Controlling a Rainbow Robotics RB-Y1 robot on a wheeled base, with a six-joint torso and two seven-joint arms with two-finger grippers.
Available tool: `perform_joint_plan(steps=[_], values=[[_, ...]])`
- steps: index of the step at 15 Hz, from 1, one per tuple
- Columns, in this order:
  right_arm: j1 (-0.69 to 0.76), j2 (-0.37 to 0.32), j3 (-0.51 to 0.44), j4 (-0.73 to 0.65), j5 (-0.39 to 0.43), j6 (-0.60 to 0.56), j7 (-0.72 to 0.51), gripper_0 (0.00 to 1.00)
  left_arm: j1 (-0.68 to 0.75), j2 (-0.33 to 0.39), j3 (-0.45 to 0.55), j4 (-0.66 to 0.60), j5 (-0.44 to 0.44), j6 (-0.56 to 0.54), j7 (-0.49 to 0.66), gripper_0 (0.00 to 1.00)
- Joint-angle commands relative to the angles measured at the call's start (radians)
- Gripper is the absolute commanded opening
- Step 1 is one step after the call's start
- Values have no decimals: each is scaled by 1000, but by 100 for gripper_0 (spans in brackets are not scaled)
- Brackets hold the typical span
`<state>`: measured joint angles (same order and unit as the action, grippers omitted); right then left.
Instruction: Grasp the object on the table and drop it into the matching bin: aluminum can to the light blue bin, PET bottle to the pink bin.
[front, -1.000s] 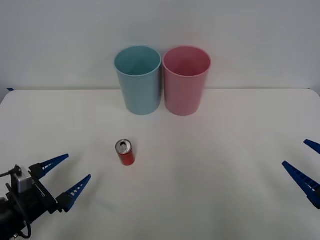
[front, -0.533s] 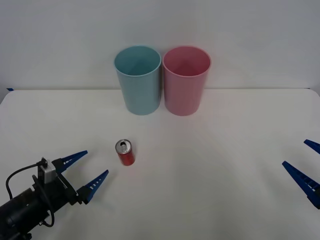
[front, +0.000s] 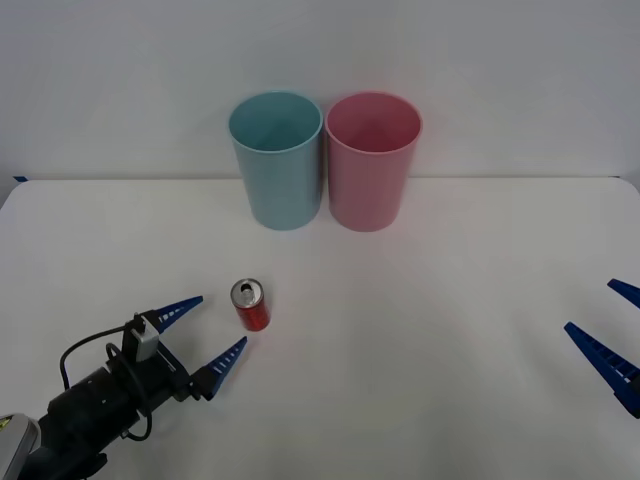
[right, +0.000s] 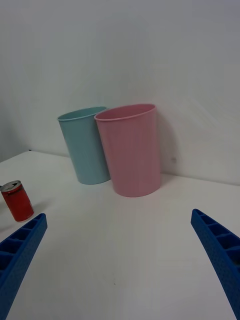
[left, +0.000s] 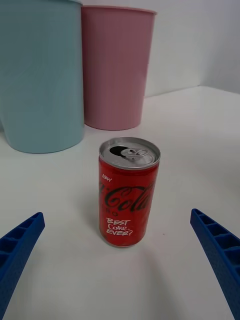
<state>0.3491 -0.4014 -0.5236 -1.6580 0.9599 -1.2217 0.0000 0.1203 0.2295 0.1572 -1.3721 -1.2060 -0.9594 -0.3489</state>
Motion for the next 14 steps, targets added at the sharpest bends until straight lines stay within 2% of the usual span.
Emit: perform_joint_plan(steps=[1, 6, 9, 14], values=[[0, 0, 0, 0, 0, 0, 0, 100, -22, -4, -39, 33, 22, 42, -38, 100], [0, 0, 0, 0, 0, 0, 0, 100, -96, -6, -68, 116, 34, 57, -58, 100], [0, 0, 0, 0, 0, 0, 0, 100, -117, -9, -96, 125, 39, 111, -59, 100], [0, 0, 0, 0, 0, 0, 0, 100, -142, -55, -105, 140, 11, 157, -61, 100]])
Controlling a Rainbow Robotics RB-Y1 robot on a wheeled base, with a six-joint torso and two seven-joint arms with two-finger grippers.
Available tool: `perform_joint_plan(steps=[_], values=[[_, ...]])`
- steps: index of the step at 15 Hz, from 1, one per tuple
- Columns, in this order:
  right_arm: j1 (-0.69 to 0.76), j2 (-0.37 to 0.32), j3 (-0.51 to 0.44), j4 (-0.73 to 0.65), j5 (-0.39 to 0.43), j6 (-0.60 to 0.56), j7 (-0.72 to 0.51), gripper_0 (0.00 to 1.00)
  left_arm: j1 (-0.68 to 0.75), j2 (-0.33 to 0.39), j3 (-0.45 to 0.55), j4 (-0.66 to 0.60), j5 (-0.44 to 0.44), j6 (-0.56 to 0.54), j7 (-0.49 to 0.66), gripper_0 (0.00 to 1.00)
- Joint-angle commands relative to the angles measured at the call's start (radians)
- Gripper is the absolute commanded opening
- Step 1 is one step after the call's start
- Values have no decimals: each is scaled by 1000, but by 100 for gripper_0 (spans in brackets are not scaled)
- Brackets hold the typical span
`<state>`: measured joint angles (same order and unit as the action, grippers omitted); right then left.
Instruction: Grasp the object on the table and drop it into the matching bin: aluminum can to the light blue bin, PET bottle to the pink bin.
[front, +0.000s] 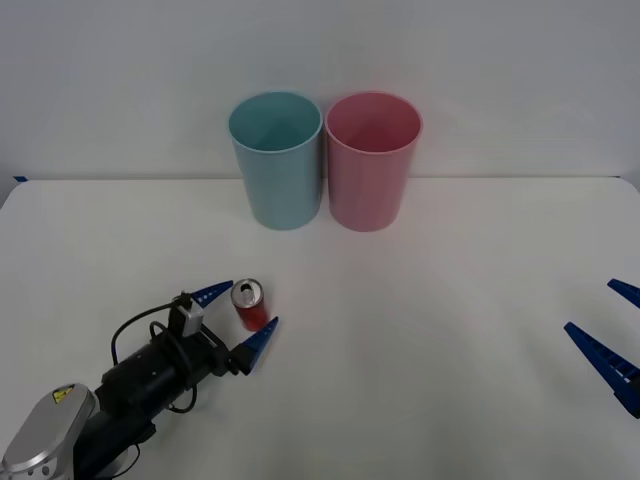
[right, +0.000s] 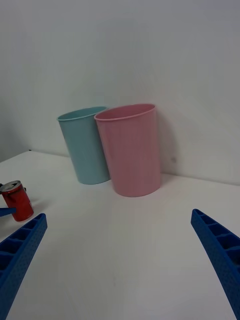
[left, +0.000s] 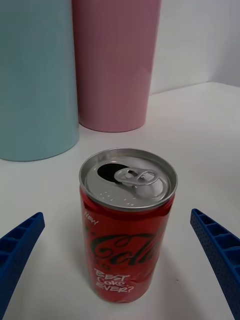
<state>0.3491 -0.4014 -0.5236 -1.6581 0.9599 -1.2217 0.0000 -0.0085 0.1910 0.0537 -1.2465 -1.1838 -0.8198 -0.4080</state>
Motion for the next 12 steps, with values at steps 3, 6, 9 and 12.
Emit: perform_joint_plan(steps=[3, 6, 9, 12], values=[[0, 0, 0, 0, 0, 0, 0, 100, -47, -18, -3, 59, -11, 17, -12, 100], [0, 0, 0, 0, 0, 0, 0, 100, -50, -18, -3, 59, -11, 17, -11, 100], [0, 0, 0, 0, 0, 0, 0, 100, -50, -18, -3, 59, -11, 17, -14, 17], [0, 0, 0, 0, 0, 0, 0, 100, -53, -18, -3, 58, -11, 17, -12, 0]])
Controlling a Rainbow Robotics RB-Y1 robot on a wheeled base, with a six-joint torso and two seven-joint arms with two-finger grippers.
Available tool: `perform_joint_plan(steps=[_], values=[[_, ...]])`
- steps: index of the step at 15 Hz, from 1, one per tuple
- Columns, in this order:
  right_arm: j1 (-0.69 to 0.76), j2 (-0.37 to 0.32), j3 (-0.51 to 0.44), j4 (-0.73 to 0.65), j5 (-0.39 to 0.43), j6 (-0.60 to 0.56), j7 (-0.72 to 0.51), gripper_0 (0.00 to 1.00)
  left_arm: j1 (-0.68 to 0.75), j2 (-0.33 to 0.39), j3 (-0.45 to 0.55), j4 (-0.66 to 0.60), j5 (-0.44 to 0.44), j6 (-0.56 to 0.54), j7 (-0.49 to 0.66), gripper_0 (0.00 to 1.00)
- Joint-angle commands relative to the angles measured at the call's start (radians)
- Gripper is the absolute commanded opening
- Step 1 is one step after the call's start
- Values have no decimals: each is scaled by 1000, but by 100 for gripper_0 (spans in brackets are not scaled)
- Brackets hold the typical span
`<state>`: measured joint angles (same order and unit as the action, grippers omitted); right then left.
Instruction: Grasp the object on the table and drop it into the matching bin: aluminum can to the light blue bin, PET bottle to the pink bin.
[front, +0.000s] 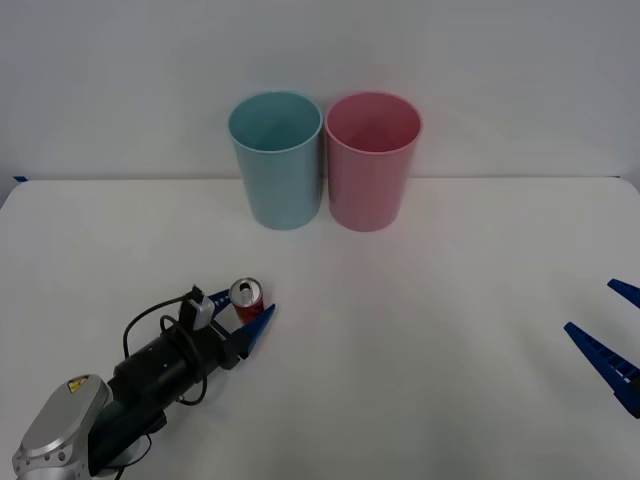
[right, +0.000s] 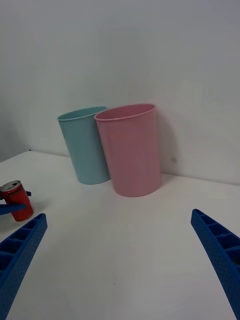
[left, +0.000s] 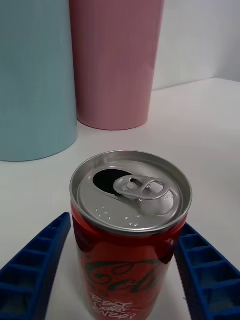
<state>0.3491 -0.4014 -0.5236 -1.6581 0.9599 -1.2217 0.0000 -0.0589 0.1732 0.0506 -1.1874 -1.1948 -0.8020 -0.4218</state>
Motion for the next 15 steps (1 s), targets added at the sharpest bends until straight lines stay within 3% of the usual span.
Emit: perform_joint_plan(steps=[1, 8, 15], values=[[0, 0, 0, 0, 0, 0, 0, 100, -2, 0, 0, 0, -2, 1, 2, 0], [0, 0, 0, 0, 0, 0, 0, 100, 2, 8, 12, -1, 23, 7, 12, 0], [0, 0, 0, 0, 0, 0, 0, 100, 2, 77, 28, -70, 118, 43, 52, 0]])
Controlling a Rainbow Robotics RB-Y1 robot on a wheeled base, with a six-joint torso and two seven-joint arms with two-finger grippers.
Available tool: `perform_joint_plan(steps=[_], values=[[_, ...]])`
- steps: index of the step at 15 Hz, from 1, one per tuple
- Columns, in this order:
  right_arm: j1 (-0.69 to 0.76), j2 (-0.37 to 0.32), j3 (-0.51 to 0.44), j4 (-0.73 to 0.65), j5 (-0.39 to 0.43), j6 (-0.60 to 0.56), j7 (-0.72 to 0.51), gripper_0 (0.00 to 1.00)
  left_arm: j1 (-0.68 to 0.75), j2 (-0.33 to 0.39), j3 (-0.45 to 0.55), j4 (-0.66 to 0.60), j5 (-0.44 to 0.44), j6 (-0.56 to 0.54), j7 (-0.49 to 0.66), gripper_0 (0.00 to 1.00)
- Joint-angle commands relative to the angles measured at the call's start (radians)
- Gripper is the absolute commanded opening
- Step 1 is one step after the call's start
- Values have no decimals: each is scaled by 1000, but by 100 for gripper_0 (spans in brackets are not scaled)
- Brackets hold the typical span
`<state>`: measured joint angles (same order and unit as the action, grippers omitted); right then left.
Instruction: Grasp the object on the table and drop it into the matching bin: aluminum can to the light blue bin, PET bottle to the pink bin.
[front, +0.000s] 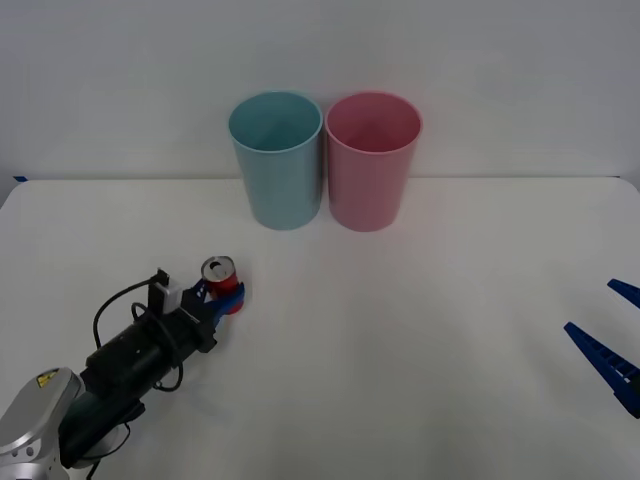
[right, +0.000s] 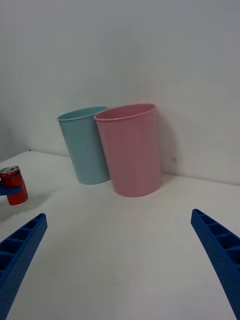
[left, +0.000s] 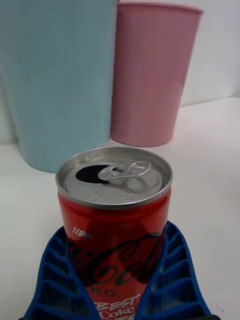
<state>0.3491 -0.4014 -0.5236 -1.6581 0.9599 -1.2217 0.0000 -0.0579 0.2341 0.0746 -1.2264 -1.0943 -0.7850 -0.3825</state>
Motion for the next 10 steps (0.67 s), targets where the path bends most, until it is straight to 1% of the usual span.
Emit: perform_joint_plan(steps=[1, 2, 3, 6, 10], values=[[0, 0, 0, 0, 0, 0, 0, 100, 1, 27, 5, -54, 25, 53, 24, 0], [0, 0, 0, 0, 0, 0, 0, 100, 1, 36, 5, -73, 28, 76, 34, 0], [0, 0, 0, 0, 0, 0, 0, 100, 1, 48, 5, -97, 30, 87, 79, 0], [0, 0, 0, 0, 0, 0, 0, 100, 1, 88, 5, -171, 28, 86, 179, 0], [0, 0, 0, 0, 0, 0, 0, 100, 1, 136, 7, -285, -24, 82, 344, 0]])
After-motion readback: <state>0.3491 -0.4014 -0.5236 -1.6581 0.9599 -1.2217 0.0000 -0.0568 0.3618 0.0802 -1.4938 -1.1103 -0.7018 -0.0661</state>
